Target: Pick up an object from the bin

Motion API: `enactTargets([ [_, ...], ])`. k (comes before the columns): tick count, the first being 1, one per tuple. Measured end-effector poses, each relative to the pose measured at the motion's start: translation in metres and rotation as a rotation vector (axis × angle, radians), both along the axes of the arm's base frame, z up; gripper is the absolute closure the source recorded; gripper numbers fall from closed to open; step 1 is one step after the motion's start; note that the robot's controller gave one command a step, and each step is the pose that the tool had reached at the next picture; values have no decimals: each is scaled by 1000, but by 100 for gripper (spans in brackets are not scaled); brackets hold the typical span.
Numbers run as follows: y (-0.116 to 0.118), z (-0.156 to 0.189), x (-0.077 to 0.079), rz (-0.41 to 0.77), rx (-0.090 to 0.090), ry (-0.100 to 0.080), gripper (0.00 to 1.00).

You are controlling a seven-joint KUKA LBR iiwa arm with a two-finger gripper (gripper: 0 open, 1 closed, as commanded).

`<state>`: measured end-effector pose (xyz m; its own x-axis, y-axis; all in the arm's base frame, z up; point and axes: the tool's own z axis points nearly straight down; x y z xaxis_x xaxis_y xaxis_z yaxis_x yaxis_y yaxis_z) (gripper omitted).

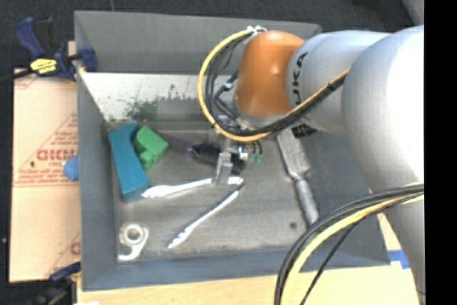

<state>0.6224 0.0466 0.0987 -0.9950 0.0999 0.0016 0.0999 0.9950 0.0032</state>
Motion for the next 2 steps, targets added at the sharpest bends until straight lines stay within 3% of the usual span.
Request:
enactTargets([
  [1,-15,-26,14,17,-11,-26,0],
  [2,17,-27,18,-193,-3,-17,100],
])
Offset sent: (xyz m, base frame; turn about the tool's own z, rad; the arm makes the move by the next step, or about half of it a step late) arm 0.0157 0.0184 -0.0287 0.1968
